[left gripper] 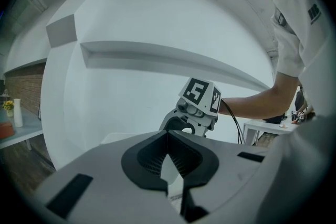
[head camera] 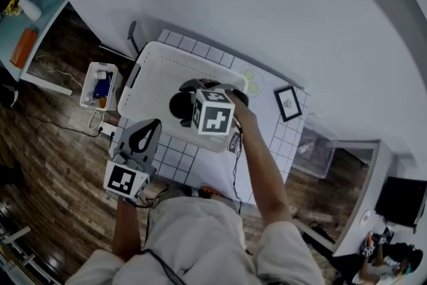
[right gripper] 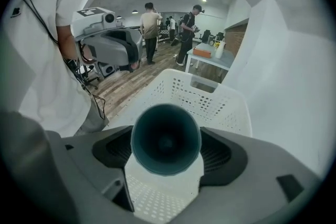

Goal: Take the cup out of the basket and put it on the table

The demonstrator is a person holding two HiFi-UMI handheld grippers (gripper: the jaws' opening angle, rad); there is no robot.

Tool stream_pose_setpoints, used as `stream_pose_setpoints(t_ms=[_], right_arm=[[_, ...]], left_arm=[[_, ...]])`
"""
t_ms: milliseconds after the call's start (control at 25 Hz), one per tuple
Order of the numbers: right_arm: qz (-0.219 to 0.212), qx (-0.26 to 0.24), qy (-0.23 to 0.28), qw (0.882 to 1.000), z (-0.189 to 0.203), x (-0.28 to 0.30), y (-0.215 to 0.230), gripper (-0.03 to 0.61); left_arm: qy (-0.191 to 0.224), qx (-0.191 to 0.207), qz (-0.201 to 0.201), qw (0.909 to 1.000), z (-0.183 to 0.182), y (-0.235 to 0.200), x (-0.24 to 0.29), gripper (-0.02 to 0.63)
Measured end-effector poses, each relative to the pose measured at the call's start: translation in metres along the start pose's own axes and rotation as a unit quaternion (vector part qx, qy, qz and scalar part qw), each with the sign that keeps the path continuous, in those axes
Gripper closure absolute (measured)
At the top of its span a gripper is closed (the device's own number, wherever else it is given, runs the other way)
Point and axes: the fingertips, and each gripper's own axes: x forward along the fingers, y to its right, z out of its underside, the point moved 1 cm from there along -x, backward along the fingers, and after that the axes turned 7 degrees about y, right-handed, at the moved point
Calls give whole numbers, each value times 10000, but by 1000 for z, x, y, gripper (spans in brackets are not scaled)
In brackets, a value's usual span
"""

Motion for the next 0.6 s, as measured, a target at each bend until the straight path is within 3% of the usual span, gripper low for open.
stream_pose_setpoints(t_ms=[600], right_arm=[[483, 194, 90, 9986, -1, -80, -22, 192]], left_arm=[[124, 11, 510, 9986, -10, 35, 20, 604]])
